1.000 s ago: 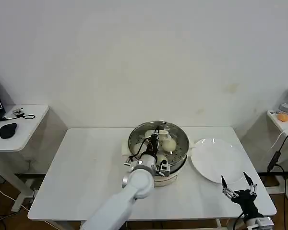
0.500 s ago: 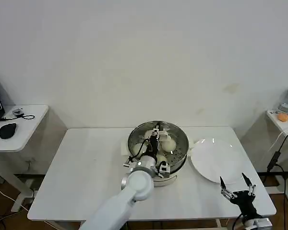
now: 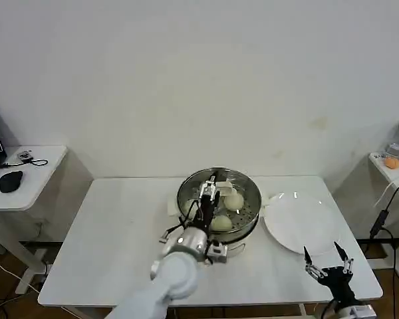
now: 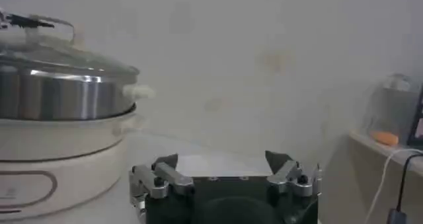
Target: Take steamed baozi put them in steamer then cover it.
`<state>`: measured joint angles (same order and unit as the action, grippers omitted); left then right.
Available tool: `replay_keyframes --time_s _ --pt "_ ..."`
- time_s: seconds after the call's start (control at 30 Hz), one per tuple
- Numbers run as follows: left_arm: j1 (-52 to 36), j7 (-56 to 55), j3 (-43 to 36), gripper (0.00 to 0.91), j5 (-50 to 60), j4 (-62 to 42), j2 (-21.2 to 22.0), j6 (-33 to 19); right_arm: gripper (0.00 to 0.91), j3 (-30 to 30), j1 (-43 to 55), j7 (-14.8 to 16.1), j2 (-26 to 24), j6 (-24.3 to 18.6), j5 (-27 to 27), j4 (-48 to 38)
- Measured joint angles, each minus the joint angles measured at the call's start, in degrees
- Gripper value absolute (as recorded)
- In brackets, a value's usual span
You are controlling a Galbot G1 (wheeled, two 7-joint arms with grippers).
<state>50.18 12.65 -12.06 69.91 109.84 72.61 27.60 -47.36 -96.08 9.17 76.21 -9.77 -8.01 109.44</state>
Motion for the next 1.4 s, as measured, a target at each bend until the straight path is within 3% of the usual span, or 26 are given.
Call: replay_keyframes --time_s 0.3,0.63,0.83,1.1,1.4 --pt "14.8 -6.0 9.9 0.907 -10.5 10.7 -3.3 -4.9 0.907 -0.1 -0.9 0.1 -0.8 -0.6 -0.9 0.1" --pt "33.1 -18.2 30.0 0.907 -46.2 11.6 -1.7 -19.7 0.907 1.5 -2.1 0.0 -1.4 -0.2 -1.8 1.1" --pt "40.1 -21.9 37.3 0.907 -61.8 10.1 -1.2 -26.9 0.907 2.7 -3.2 0.0 -1.9 -0.1 -2.3 2.0" --pt "44.6 -23.6 42.5 0.907 -72.1 7.5 0.2 -33.4 0.907 4.4 -4.9 -0.4 -2.0 0.5 -2.9 3.2" --pt "47.2 -24.2 44.7 0.907 -76.9 6.6 1.1 -35.3 0.907 5.9 -6.6 -1.2 -2.0 1.3 -3.6 4.2"
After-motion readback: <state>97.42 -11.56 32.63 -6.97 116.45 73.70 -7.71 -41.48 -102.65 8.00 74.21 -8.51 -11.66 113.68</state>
